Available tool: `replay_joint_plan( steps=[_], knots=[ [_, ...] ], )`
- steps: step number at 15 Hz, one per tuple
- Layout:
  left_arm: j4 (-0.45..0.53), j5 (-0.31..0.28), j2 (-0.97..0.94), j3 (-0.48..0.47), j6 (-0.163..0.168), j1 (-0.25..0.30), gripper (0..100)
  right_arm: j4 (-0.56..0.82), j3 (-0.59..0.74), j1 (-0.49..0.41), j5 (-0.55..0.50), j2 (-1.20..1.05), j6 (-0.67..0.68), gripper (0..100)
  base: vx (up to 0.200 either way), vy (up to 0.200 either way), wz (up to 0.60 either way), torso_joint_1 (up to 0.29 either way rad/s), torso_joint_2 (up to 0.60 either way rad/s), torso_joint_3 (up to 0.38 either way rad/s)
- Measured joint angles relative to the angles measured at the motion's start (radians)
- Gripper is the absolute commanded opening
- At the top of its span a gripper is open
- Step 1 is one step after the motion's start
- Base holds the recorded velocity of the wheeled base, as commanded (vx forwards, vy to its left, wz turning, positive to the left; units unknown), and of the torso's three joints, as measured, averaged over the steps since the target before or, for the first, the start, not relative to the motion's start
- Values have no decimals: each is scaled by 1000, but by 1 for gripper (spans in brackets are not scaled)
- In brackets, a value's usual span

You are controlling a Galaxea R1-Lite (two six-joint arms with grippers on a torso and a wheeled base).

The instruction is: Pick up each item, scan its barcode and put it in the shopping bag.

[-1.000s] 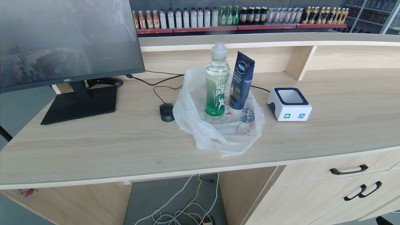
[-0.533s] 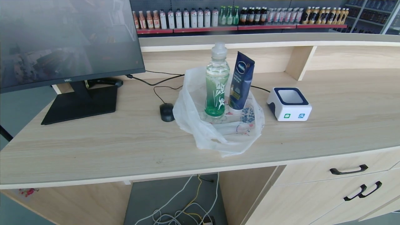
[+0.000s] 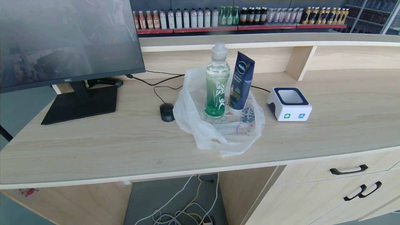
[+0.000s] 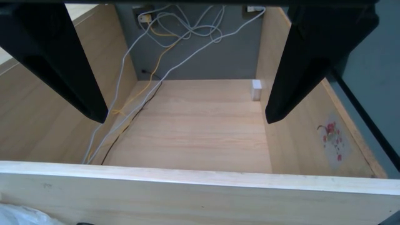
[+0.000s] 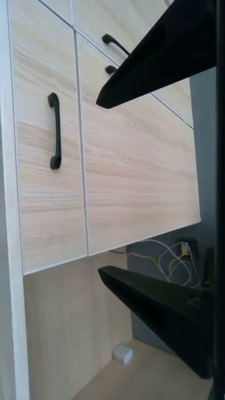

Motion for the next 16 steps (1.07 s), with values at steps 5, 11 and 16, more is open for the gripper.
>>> replay_joint_plan(
  steps=[5, 11, 16],
  knots=[
    [0, 0, 0, 0, 1, 0, 100, 0, 0, -5, 0, -17, 3, 100, -80, 0, 0, 5, 3, 2],
    [1, 0, 0, 0, -3, 0, 100, -1, 0, -6, 0, -18, 3, 100, 0, -133, 0, 5, 2, 2],
    [0, 1, 0, 0, -4, 1, 100, 0, 0, -5, 0, -18, 2, 100, 0, -200, 0, 5, 5, 1]
  ],
)
